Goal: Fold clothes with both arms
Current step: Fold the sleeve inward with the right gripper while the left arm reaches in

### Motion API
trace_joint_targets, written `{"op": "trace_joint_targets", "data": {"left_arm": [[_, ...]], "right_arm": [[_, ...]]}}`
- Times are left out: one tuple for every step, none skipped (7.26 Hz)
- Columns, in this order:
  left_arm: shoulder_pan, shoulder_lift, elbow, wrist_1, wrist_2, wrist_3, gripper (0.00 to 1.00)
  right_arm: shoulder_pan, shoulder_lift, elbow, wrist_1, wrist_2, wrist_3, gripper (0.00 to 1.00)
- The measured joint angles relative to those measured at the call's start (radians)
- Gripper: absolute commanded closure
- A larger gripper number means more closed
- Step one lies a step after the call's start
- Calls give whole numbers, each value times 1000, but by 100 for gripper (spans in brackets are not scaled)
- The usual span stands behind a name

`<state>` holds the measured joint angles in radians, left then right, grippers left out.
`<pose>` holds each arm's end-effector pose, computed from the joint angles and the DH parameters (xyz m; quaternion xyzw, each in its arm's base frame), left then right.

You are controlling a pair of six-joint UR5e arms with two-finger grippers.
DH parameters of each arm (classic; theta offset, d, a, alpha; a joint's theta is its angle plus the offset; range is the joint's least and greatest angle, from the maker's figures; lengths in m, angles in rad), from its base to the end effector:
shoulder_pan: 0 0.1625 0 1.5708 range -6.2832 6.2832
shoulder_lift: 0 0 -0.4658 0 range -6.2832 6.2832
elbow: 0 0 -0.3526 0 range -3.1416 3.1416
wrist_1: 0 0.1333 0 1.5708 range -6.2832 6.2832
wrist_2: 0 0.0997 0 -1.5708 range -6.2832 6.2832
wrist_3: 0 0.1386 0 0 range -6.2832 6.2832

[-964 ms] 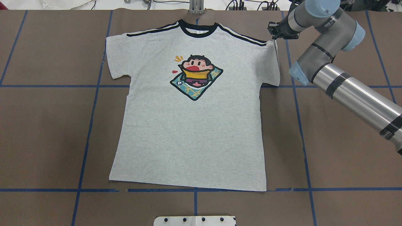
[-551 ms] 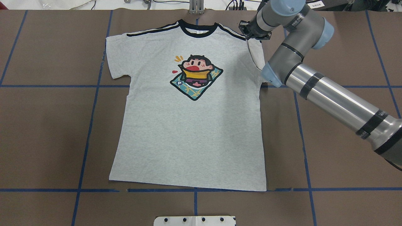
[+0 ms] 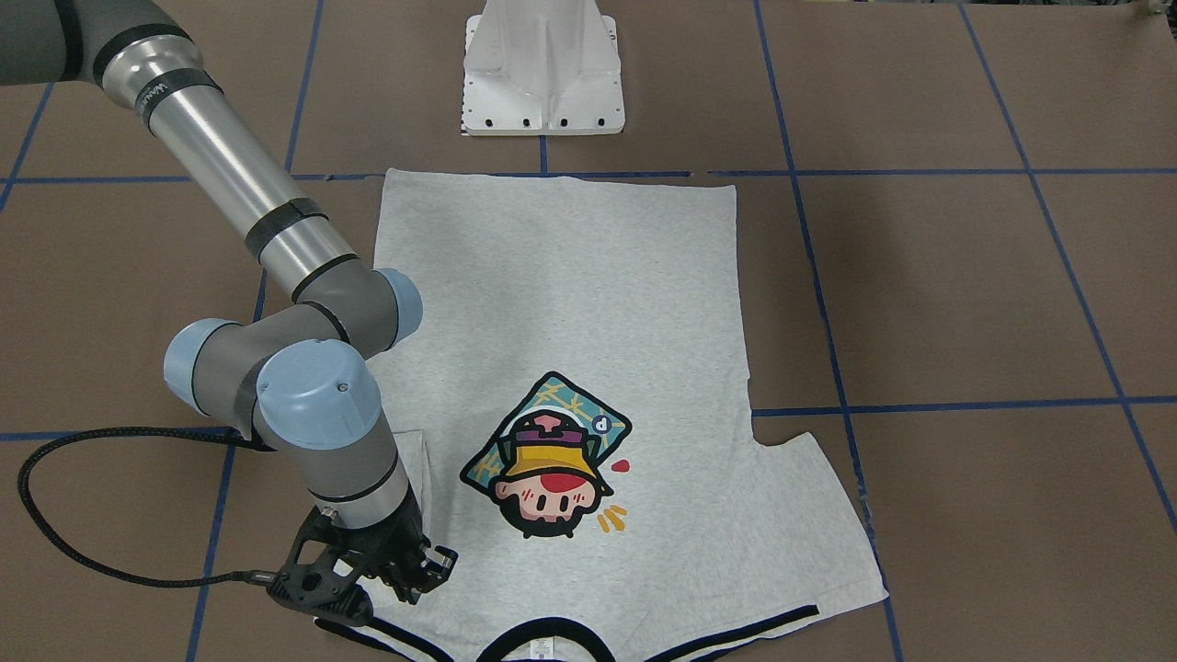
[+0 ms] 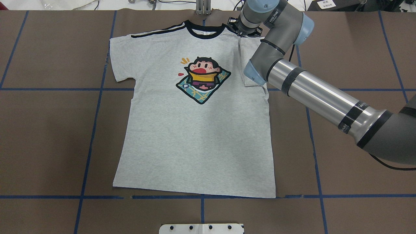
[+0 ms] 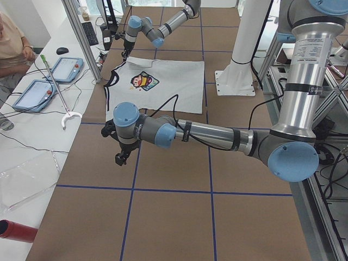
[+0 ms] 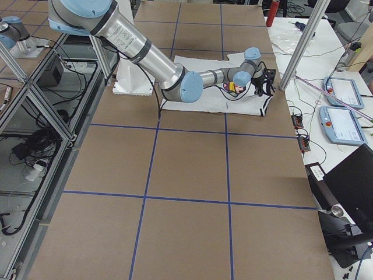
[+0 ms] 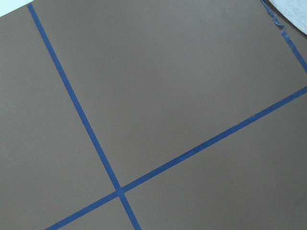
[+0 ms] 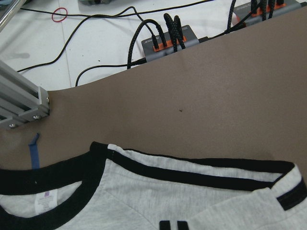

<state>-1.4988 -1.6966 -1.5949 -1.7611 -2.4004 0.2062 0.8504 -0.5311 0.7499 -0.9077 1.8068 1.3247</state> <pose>0.0073 -0.5332 0.6269 0.1812 0.3859 0.1926 0.8838 -0.5266 -0.7529 0.3306 0.1300 -0.4172 0.2193 0.8723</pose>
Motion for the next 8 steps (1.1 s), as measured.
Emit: {"op": "trace_joint_targets", "data": {"left_arm": [[14, -18, 15, -17, 1, -25, 0], [50, -46, 42, -53, 1, -110, 0], [102, -70, 64, -114, 2, -260, 0], [162, -97, 91, -185, 2, -433, 0], [211, -147, 153, -257, 2, -581, 0], [249, -222, 251, -337, 3, -711, 2], [284, -300, 369, -449, 10, -849, 3], [318, -363, 476, -569, 38, -974, 6]], "right_arm": [[-10, 4, 2, 5, -3, -6, 0], [-15, 4, 15, 7, -2, -13, 0], [-14, -4, 41, 6, 7, -19, 0], [-12, -30, 89, 4, 21, -20, 0], [-6, -77, 164, 1, 40, -18, 0], [3, -135, 241, 1, 61, -20, 0], [12, -183, 293, 3, 77, -25, 0], [21, -225, 337, 6, 93, -29, 0]]}}
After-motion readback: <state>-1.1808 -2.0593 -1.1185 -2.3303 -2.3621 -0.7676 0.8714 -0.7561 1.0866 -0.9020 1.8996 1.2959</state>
